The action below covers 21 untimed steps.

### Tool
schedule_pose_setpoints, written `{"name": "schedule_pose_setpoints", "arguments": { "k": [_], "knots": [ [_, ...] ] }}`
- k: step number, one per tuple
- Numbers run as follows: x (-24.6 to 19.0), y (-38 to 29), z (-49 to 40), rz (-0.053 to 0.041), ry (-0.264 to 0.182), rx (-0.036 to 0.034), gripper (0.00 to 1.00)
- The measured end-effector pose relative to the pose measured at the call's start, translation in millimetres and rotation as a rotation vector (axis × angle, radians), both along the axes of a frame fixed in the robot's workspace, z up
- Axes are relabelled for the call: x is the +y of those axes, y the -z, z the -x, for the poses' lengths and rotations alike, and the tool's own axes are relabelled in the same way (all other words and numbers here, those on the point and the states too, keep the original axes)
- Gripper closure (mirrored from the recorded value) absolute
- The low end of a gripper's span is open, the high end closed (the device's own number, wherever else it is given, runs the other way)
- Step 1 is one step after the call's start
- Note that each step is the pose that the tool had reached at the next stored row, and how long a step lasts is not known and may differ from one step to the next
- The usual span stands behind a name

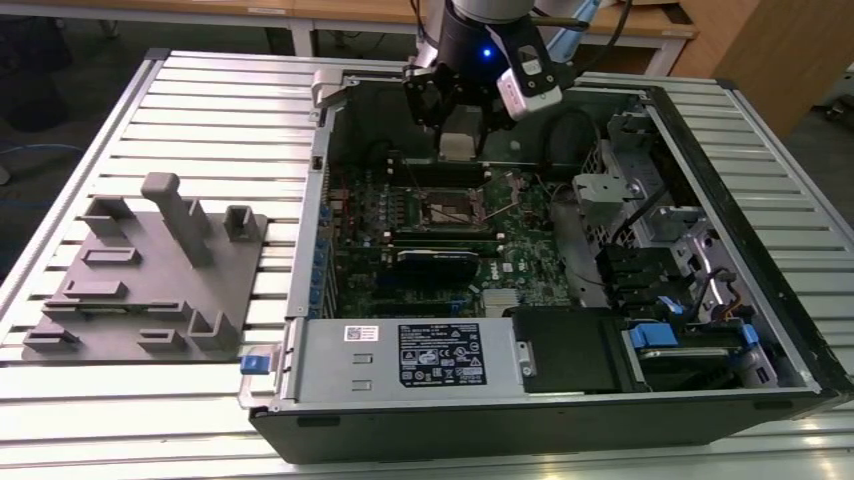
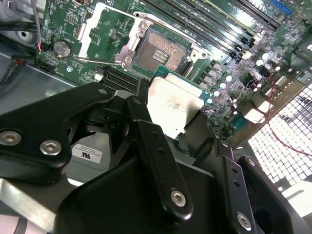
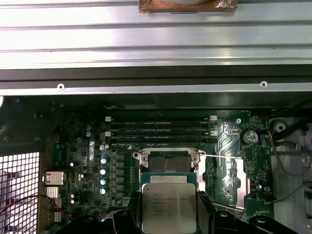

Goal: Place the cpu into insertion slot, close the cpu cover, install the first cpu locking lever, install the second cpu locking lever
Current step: 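Place the cpu into insertion slot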

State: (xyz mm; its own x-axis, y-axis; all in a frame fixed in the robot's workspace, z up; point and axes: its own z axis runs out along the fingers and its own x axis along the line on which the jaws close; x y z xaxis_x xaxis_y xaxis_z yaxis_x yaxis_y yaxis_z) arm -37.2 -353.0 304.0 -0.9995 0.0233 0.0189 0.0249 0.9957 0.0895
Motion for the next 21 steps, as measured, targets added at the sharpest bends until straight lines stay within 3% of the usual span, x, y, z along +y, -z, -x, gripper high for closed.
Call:
{"name": "schedule_pose_setpoints", "arguments": {
  "k": [14,21],
  "knots": [
    [0.0,10.1,0.0,-0.0001,0.0,-0.0001,0.46],
    [0.0,11.0,0.0,-0.0001,0.0,-0.0002,0.46]
  ]
}}
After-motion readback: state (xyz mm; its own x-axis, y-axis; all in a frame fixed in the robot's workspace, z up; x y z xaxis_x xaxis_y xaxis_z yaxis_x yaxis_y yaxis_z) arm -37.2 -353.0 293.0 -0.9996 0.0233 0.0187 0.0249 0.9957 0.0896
